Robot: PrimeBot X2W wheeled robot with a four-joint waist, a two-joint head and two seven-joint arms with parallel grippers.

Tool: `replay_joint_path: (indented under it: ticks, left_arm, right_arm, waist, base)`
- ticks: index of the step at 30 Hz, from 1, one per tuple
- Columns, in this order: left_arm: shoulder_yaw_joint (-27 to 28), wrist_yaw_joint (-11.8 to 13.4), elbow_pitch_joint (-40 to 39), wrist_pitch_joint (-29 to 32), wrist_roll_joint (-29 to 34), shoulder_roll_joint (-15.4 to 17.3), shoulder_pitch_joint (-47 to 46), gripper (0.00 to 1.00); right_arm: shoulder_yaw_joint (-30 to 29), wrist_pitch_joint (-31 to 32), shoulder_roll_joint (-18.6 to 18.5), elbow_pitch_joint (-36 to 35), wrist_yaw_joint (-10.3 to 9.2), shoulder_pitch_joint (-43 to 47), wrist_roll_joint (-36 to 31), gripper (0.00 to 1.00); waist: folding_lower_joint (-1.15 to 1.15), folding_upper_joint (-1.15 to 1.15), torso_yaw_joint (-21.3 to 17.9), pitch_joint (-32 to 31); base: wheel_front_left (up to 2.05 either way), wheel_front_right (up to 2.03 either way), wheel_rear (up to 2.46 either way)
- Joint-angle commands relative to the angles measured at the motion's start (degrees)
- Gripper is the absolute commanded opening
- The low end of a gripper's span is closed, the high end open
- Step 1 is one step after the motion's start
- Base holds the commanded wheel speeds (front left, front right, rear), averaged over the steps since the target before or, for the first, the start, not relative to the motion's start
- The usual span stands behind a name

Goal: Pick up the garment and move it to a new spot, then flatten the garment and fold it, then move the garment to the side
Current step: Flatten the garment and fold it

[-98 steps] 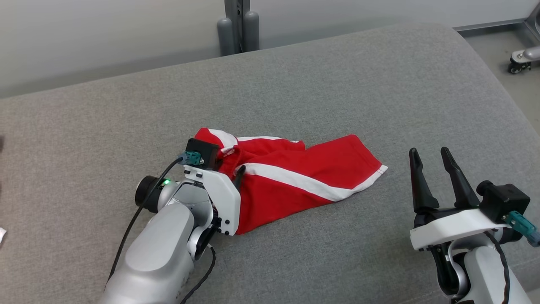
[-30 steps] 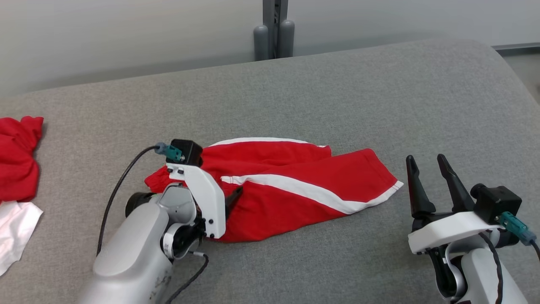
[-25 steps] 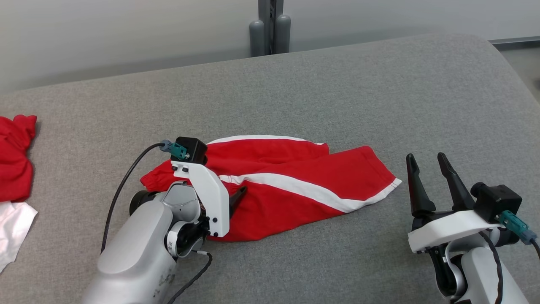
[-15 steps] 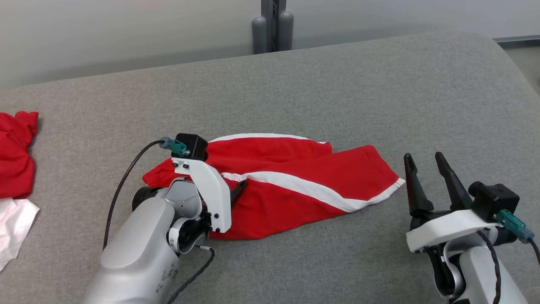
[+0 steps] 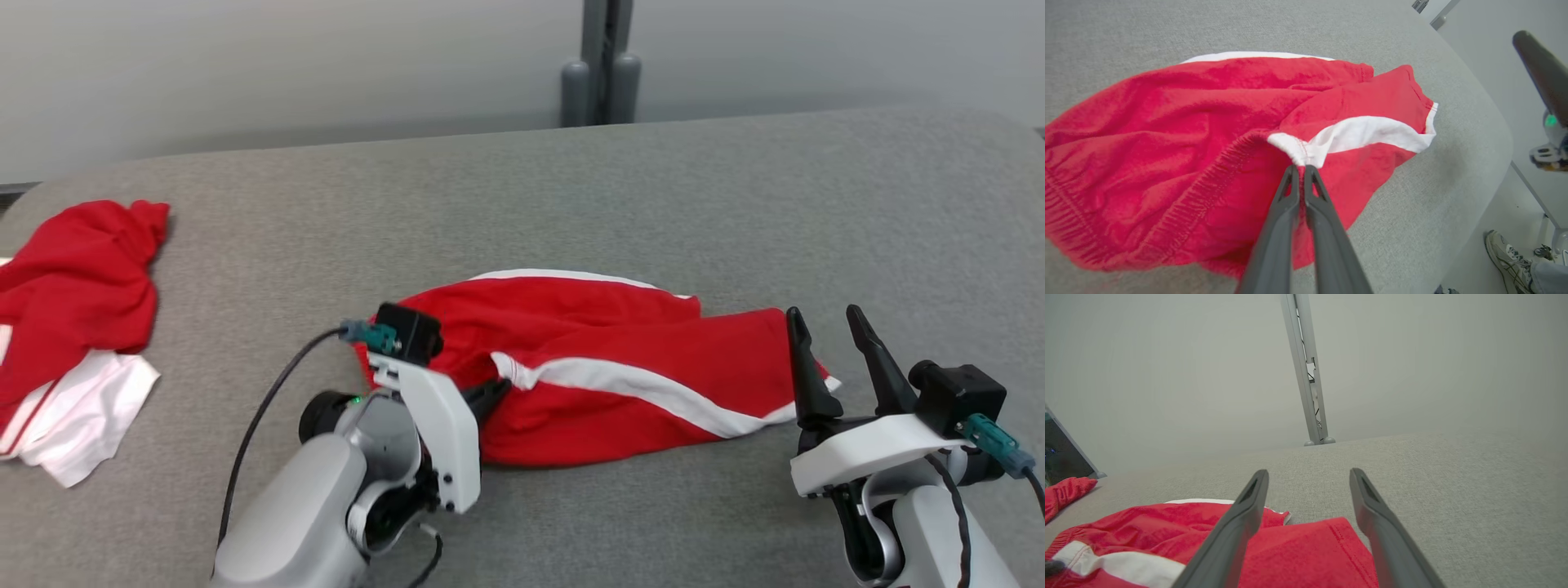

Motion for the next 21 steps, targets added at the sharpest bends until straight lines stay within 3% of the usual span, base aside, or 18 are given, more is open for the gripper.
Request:
replay_joint_path:
  ticks: [1,10,21]
  left_arm:
    - [-0.26,-0.23,-1.9,-0.05,0.09,1.14,1.96,0.0]
    - [-0.29,3.2,-16.34,1.66,-0.61,6.36,12.12,0.0]
    - [2.22,7.41,-26.98,3.29,-1.51,12.69,20.41,0.0]
  right_arm:
    - [-0.04,-0.29,-0.4,-0.08,0.01,0.53,-0.23,1.0]
    - [-0.27,-0.29,-0.56,-0.33,0.01,0.64,-0.6,1.0]
    - [-0.2,-0.29,-0.47,-0.05,0.01,1.35,-0.19,1.0]
  waist:
    - [0.0,0.0,1.87,-0.96]
    - [0.0,0.0,5.17,-1.61]
    - [0.0,0.0,5.33,-2.41]
  base:
    - [0.0,0.0,0.0]
    - [0.0,0.0,0.0]
    - [0.0,0.0,0.0]
